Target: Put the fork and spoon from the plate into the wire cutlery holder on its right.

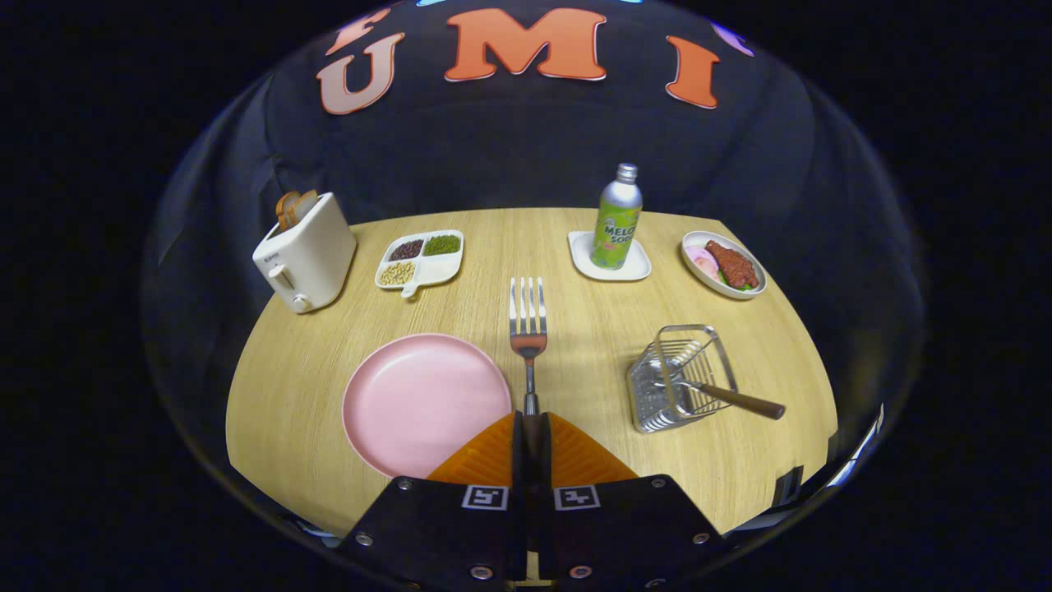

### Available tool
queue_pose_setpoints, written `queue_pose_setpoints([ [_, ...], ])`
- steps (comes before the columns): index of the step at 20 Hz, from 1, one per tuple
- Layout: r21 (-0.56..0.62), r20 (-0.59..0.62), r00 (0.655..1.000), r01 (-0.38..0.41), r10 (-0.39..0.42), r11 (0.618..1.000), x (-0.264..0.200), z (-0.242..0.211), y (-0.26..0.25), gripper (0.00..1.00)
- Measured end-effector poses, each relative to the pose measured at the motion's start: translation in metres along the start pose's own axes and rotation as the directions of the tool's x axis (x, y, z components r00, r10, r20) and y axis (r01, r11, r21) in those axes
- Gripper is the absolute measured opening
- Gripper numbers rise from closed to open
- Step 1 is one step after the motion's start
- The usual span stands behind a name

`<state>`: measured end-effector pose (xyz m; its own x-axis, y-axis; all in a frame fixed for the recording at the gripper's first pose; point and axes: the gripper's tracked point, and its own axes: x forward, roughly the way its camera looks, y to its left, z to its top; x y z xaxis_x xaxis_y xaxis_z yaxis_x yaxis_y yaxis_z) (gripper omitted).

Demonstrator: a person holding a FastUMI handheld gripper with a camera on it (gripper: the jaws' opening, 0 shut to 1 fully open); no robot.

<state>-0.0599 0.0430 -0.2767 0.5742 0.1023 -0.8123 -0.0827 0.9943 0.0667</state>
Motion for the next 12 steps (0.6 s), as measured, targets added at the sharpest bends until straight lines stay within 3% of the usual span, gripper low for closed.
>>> queue_pose_setpoints([
  [6,0.024,0.009,0.997,0.077,-0.077,0.997,-0.020,0.023,-0.075,0.06],
  [12,-0.035,-0.135,0.988,0.075,-0.079,0.997,-0.017,0.007,-0.126,0.06],
])
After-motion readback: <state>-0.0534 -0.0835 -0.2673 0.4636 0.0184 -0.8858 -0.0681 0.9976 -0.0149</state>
